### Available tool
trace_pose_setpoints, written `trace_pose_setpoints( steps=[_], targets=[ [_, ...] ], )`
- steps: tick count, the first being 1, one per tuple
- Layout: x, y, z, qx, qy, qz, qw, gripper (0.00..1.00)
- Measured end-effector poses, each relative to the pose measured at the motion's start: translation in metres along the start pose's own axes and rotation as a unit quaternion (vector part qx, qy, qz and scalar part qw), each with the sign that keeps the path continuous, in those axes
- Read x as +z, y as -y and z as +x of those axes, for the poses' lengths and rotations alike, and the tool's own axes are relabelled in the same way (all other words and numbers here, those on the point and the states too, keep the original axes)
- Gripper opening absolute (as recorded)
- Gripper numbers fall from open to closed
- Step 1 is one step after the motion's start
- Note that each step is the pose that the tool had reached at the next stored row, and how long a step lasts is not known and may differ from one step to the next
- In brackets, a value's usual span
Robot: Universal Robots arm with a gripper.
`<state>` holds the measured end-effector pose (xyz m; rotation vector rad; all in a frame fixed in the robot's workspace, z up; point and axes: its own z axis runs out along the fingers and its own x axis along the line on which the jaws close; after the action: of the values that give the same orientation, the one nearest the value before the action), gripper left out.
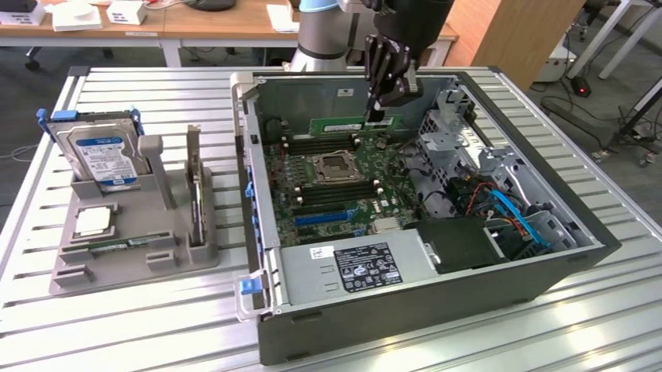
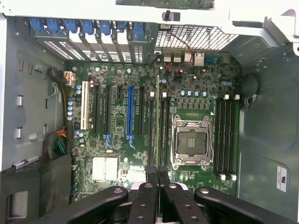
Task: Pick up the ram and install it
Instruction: 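Pick up the ram and move it above insertion slot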
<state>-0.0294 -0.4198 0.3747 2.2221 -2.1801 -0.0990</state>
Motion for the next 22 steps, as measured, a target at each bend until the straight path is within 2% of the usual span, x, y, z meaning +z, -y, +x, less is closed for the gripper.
trace_pose_setpoints(
  steps=[6, 15, 22],
  targets=[
    [0.0012, 0.0005, -0.003, 0.000, 0.0002, 0.0000, 1.0000, 0.11],
    [0.0032, 0.0014, -0.013, 0.000, 0.0002, 0.0000, 1.0000, 0.11],
    [0.0053, 0.0015, -0.014, 0.000, 0.0004, 0.0001, 1.0000, 0.11]
  ],
)
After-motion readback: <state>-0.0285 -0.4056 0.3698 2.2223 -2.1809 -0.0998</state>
